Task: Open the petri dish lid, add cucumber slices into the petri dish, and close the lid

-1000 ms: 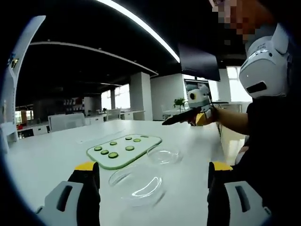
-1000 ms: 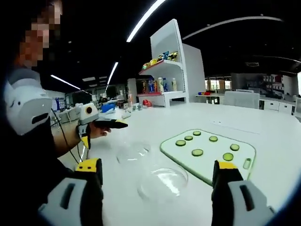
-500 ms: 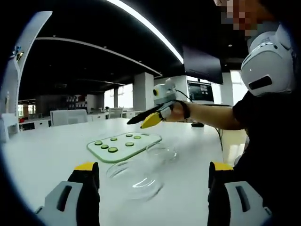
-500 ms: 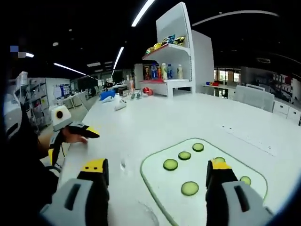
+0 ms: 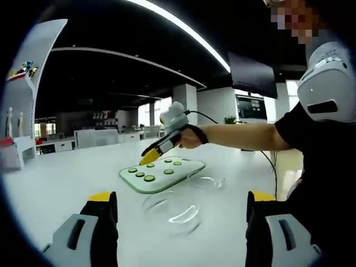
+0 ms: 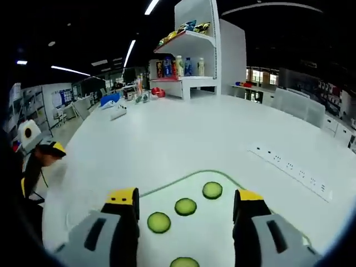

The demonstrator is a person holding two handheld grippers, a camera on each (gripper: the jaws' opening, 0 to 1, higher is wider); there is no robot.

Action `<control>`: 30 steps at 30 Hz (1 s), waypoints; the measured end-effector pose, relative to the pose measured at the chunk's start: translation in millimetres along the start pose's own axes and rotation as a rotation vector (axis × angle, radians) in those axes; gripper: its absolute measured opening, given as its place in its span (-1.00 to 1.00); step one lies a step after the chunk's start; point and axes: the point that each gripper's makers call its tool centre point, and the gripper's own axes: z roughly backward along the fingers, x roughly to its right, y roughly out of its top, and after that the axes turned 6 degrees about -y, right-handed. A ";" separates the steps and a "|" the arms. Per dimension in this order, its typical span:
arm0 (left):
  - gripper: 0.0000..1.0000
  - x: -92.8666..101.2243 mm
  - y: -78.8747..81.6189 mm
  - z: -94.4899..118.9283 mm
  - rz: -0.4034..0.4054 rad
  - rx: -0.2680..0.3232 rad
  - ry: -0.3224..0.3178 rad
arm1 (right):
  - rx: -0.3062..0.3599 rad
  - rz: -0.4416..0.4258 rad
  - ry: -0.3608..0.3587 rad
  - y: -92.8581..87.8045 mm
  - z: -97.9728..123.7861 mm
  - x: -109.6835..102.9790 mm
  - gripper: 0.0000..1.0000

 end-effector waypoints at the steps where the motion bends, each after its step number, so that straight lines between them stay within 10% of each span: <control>1: 0.88 -0.6 -2.1 0.8 -0.005 -0.007 0.006 | -0.005 -0.008 -0.008 0.2 -3.4 2.8 0.12; 10: 0.87 1.6 -0.6 5.8 0.007 0.005 0.009 | -0.075 -0.003 -0.066 -18.0 -40.0 30.7 -0.11; 30: 0.86 -0.5 -8.3 4.0 0.020 -0.004 0.012 | -0.091 0.018 -0.063 -27.2 -41.4 16.9 -0.42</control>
